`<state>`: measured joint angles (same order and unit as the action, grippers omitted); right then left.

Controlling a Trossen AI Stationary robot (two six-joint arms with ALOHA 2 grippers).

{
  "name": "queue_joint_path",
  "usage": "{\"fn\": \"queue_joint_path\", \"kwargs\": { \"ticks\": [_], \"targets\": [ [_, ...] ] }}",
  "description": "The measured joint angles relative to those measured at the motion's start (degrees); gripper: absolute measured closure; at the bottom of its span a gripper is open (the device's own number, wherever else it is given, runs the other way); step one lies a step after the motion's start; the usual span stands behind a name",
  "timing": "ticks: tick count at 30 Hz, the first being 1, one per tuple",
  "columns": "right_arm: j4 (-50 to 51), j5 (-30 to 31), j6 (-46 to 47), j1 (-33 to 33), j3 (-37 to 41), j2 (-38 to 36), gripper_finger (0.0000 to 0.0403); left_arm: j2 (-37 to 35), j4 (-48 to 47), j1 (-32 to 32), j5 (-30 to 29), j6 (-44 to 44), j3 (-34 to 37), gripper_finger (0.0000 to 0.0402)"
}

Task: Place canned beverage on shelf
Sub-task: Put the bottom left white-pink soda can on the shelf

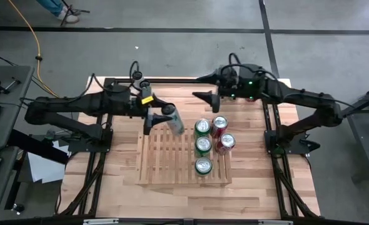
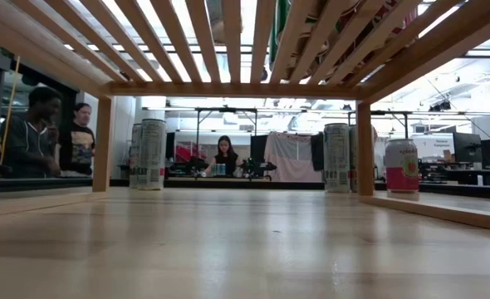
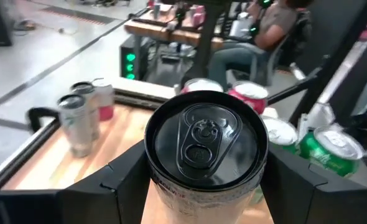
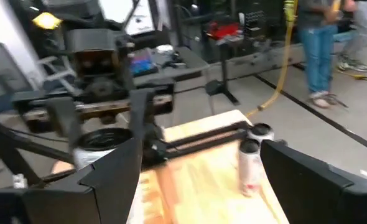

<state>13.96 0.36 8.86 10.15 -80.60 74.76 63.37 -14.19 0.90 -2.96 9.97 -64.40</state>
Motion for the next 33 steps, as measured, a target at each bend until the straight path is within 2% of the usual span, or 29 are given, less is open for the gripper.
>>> {"fn": "queue_joint_path", "kwargs": {
  "ticks": [7,19,28,33],
  "targets": [
    [3.8,4.4,0.1,0.0,0.0,-3.1,0.0091,4.8,3.0,-0.7,1.0,-0.6,0.0,0.0169],
    [5.2,4.4,0.1,0.0,0.1,-3.2,0.0091,8.9,4.3,-0.7,2.7,-5.6,0.0,0.0169],
    [5.3,4.4,0.1,0.0,0.1,-3.2,0.0090,9.5,4.8,-0.7,2.8,-8.5,0.0,0.0169],
    [5.5,4.6,0.1,0.0,0.1,-3.2,0.0090,9.5,5.0,-0.7,2.3,-8.7,0.0,0.0105]
  ]
}}
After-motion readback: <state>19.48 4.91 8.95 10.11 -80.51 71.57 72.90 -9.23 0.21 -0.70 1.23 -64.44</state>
